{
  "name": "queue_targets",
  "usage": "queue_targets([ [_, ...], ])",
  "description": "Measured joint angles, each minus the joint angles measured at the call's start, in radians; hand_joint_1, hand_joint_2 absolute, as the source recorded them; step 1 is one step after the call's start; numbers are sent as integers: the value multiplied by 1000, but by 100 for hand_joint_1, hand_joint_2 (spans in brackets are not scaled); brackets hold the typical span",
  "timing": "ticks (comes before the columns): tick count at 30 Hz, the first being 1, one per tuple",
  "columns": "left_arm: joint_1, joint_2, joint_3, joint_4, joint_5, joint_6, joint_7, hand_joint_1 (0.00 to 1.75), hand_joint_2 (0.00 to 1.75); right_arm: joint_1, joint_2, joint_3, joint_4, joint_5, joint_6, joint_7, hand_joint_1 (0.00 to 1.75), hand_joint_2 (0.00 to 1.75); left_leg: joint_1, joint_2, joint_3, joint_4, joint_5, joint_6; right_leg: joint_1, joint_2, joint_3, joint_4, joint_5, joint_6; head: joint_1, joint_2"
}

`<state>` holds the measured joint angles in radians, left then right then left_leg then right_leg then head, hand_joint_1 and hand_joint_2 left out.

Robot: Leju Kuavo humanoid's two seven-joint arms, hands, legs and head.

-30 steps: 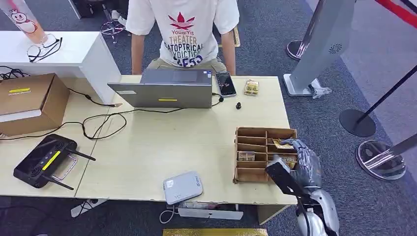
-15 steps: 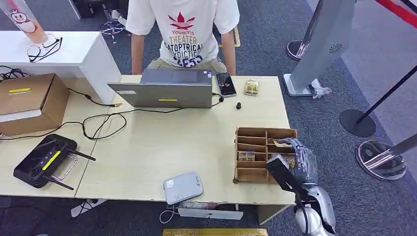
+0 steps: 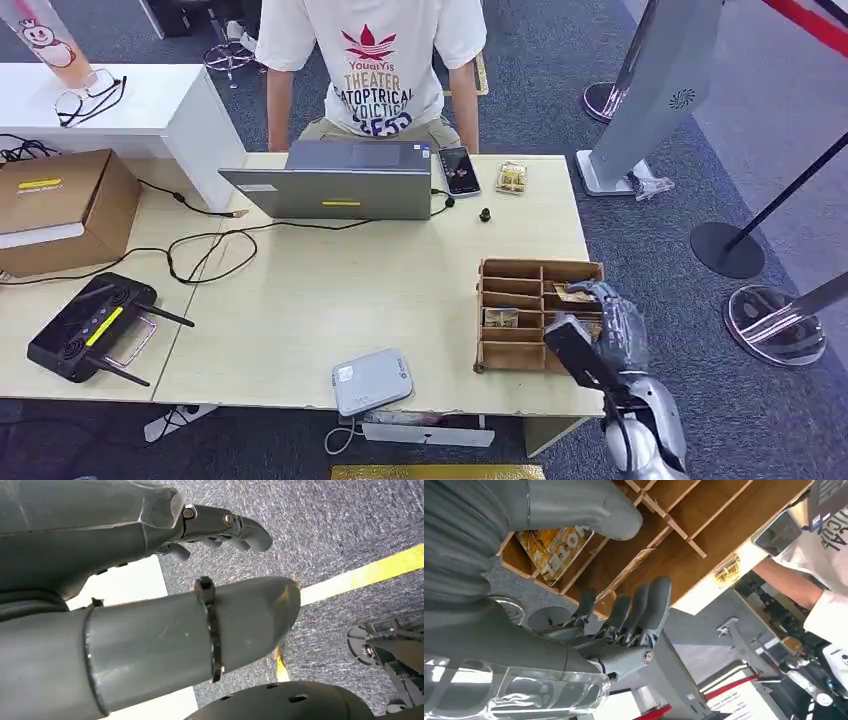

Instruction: Pass the card to the sensor for recognition and then transmit it.

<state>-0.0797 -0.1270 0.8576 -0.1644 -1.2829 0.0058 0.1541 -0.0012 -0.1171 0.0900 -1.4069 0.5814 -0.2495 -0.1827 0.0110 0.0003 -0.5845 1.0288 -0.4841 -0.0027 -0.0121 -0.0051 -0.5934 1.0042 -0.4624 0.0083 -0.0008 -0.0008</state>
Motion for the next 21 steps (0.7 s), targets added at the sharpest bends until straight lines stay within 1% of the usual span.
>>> queue_targets([
  [18, 1, 5, 0, 0, 7, 1, -7, 0, 0, -1, -8, 12, 11, -11, -4, 0, 96, 175, 0, 0, 0, 0, 0, 0, 0, 0, 0, 0, 0, 0, 0, 0],
  [19, 1, 5, 0, 0, 7, 1, -7, 0, 0, -1, -8, 12, 11, -11, -5, 1, 103, 175, 0, 0, 0, 0, 0, 0, 0, 0, 0, 0, 0, 0, 0, 0],
  [20, 1, 5, 0, 0, 7, 1, -8, 0, 0, -1, -9, 12, 11, -11, -5, 1, 115, 175, 0, 0, 0, 0, 0, 0, 0, 0, 0, 0, 0, 0, 0, 0],
  [21, 1, 5, 0, 0, 7, 1, -8, 0, 0, 0, -10, 12, 11, -12, -5, 2, 122, 175, 0, 0, 0, 0, 0, 0, 0, 0, 0, 0, 0, 0, 0, 0],
])
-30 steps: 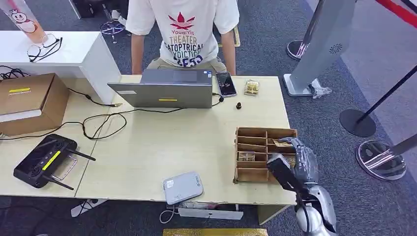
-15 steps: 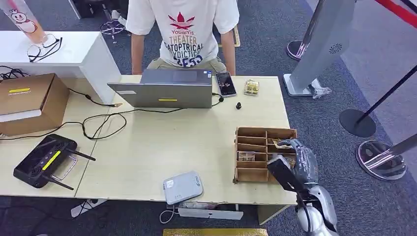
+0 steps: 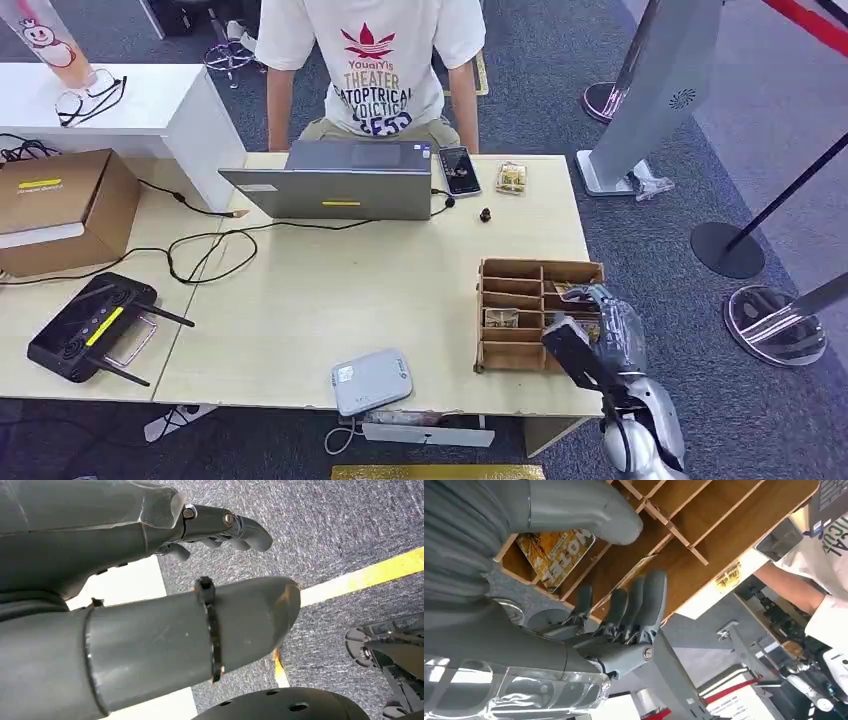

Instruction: Pass the card to the sensor for recognition and then transmit it.

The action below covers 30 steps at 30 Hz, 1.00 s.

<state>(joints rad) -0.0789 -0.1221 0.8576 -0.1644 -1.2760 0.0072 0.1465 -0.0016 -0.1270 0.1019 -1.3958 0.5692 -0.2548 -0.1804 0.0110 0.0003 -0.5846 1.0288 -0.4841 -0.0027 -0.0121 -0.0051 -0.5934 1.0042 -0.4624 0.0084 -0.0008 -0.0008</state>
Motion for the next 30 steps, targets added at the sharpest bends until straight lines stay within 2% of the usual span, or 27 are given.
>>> queue_targets([
  [2, 0, 0, 0, 0, 0, 1, 0, 0, 0, 1, -2, 0, 0, 0, -3, 1, 134, 175, 0, 0, 0, 0, 0, 0, 0, 0, 0, 0, 0, 0, 0, 0],
  [3, 0, 0, 0, 0, 0, 2, 0, 0, 0, 2, -2, 0, 0, 0, -4, 1, 134, 175, 0, 0, 0, 0, 0, 0, 0, 0, 0, 0, 0, 0, 0, 0],
  [4, 0, 0, 0, 0, 0, 3, 0, 0, 0, 3, -3, 0, 0, 0, -5, 1, 126, 175, 0, 0, 0, 0, 0, 0, 0, 0, 0, 0, 0, 0, 0, 0],
  [13, 0, -1, 0, 0, -1, 10, 0, 0, 0, 14, -13, 0, -3, -5, -9, -1, 129, 175, 0, 0, 0, 0, 0, 0, 0, 0, 0, 0, 0, 0, 0, 0],
  [19, -2, 0, 0, 0, -1, 9, 0, 0, 0, 23, -23, 0, -8, -11, -13, -5, 115, 175, 0, 0, 0, 0, 0, 0, 0, 0, 0, 0, 0, 0, 0, 0],
  [21, -2, 0, 0, 0, 0, 10, -2, 0, 0, 23, -23, 1, -11, 6, -19, -2, 120, 175, 0, 0, 0, 0, 0, 0, 0, 0, 0, 0, 0, 0, 0, 0],
  [23, -2, 0, 0, 0, 3, 10, -3, 0, 0, 23, -24, 7, -15, 20, -23, 3, 105, 175, 0, 0, 0, 0, 0, 0, 0, 0, 0, 0, 0, 0, 0, 0],
  [25, -2, 0, 0, 0, 5, 10, -3, 0, 0, 22, -24, 14, -18, 26, -25, 8, 49, 175, 0, 0, 0, 0, 0, 0, 0, 0, 0, 0, 0, 0, 0, 0],
  [28, -2, -1, 0, 0, 5, 13, -3, 0, 0, 20, -24, 19, -23, 35, -27, 13, 28, 175, 0, 0, 0, 0, 0, 0, 0, 0, 0, 0, 0, 0, 0, 0],
  [30, -2, -1, 0, 0, 5, 13, -2, 0, 0, 19, -24, 20, -23, 35, -28, 13, 23, 175, 0, 0, 0, 0, 0, 0, 0, 0, 0, 0, 0, 0, 0, 0],
])
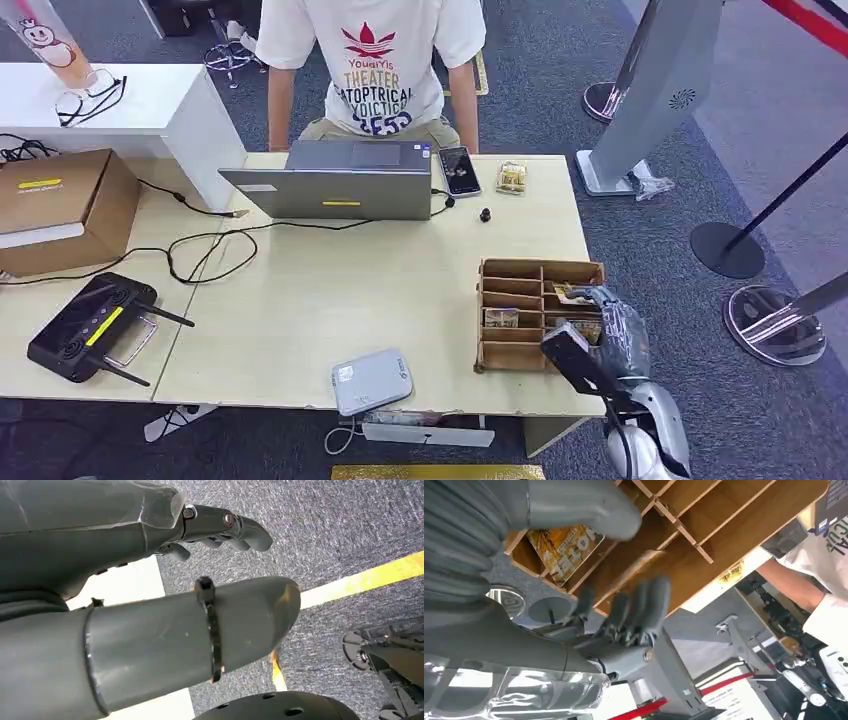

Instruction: Pass the card to the sensor for recognition and then transmit it.

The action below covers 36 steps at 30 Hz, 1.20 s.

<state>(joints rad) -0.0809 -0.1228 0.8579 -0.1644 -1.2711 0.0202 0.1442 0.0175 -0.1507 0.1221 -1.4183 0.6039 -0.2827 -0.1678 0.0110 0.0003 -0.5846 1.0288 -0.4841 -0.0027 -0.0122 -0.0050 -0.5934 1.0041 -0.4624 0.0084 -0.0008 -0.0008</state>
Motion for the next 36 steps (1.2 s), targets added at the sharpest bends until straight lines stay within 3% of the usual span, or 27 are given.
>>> queue_targets([
  [10, 2, 0, 1, 0, 5, 1, -8, 0, 0, -19, -1, 29, -15, -14, 1, -3, 14, 175, 0, 0, 0, 0, 0, 0, 0, 0, 0, 0, 0, 0, 0, 0],
  [17, 3, 1, 1, 0, 5, -3, -18, 0, 0, -19, -5, 39, -22, -18, 1, -3, 38, 175, 0, 0, 0, 0, 0, 0, 0, 0, 0, 0, 0, 0, 0, 0],
  [21, 4, 1, 1, 0, 3, -6, -18, 0, 0, -20, -11, 42, -22, 1, -17, 0, 37, 175, 0, 0, 0, 0, 0, 0, 0, 0, 0, 0, 0, 0, 0, 0],
  [24, 4, 2, 1, 0, 3, -6, -18, 0, 0, -21, -16, 45, -22, 16, -27, 1, 59, 175, 0, 0, 0, 0, 0, 0, 0, 0, 0, 0, 0, 0, 0, 0],
  [30, 4, 2, 3, 0, 8, -6, -18, 0, 0, -32, -23, 50, -19, 47, -42, 3, 54, 175, 0, 0, 0, 0, 0, 0, 0, 0, 0, 0, 0, 0, 0, 0],
  [32, 4, 2, 8, 0, 10, -6, -18, 0, 0, -41, -24, 55, -14, 56, -43, 6, 54, 175, 0, 0, 0, 0, 0, 0, 0, 0, 0, 0, 0, 0, 0, 0],
  [34, 4, 2, 11, 0, 12, -5, -18, 0, 0, -48, -24, 59, -11, 56, -43, 6, 65, 175, 0, 0, 0, 0, 0, 0, 0, 0, 0, 0, 0, 0, 0, 0],
  [36, 4, 2, 16, 0, 13, -4, -18, 0, 0, -54, -24, 64, -8, 60, -44, 13, 59, 175, 0, 0, 0, 0, 0, 0, 0, 0, 0, 0, 0, 0, 0, 0],
])
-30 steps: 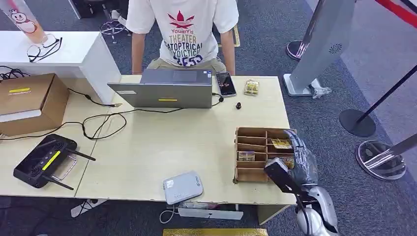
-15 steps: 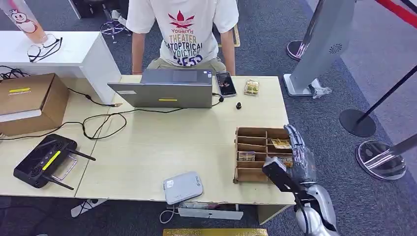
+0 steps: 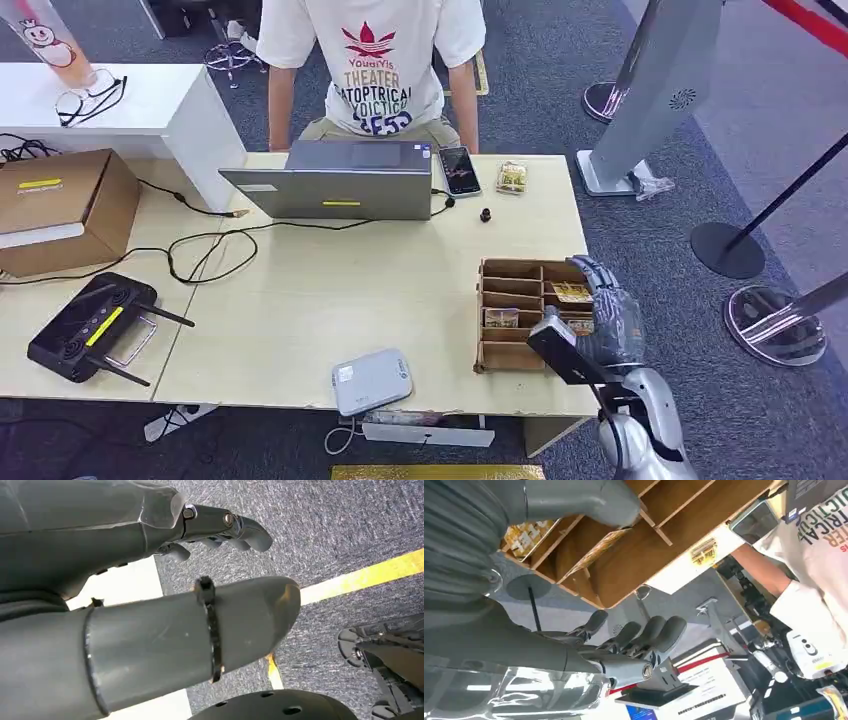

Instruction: Pass the card to the sensor for recognition and then transmit it.

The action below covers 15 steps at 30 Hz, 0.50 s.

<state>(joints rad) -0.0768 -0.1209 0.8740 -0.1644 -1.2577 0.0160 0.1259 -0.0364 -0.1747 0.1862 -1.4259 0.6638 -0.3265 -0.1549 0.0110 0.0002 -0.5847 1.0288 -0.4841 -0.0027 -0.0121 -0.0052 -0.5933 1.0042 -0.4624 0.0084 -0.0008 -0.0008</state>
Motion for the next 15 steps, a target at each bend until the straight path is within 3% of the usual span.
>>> queue_targets([
  [15, 0, 0, 10, 0, 8, 5, 1, 0, 0, -17, 0, 8, 29, 109, -31, 42, 65, 175, 0, 0, 0, 0, 0, 0, 0, 0, 0, 0, 0, 0, 0, 0],
])
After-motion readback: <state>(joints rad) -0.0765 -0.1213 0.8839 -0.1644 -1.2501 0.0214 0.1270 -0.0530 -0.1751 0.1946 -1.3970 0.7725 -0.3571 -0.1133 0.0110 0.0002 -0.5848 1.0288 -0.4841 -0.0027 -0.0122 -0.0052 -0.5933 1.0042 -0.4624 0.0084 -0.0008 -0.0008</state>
